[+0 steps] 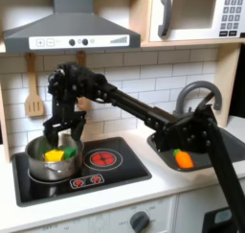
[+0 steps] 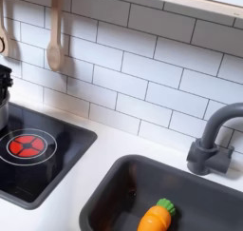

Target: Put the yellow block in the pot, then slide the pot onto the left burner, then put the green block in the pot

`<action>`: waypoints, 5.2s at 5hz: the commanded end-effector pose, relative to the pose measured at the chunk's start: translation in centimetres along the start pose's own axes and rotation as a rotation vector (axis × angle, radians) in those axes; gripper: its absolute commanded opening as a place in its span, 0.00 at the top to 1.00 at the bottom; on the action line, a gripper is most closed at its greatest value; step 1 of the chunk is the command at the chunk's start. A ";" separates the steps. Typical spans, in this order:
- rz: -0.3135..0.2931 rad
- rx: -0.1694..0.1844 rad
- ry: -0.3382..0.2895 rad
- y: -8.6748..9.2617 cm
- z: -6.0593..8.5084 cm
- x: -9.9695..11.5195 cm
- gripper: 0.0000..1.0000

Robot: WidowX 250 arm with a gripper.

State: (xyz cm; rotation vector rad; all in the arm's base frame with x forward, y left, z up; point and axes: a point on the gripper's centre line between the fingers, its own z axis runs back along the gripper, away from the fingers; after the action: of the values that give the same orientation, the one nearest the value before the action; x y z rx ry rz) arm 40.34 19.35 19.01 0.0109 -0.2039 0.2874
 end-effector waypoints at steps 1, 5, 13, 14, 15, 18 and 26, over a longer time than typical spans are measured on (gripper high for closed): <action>-0.040 -0.018 -0.054 -0.6 1.4 0.8 0.00; -0.333 -0.116 -0.236 -5.8 1.5 1.9 0.00; -0.267 -0.211 -0.464 -6.1 6.1 3.5 0.00; -0.281 -0.220 -0.584 -6.2 5.6 4.5 0.00; -0.290 -0.262 -0.636 -6.6 3.5 4.9 0.00; -0.287 -0.320 -0.758 -7.2 4.3 5.2 0.00; -0.285 -0.390 -0.908 -9.0 6.1 7.0 0.00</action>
State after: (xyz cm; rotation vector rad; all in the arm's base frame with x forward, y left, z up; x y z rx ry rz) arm 47.97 12.25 26.73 -0.2196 -1.1481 -0.0656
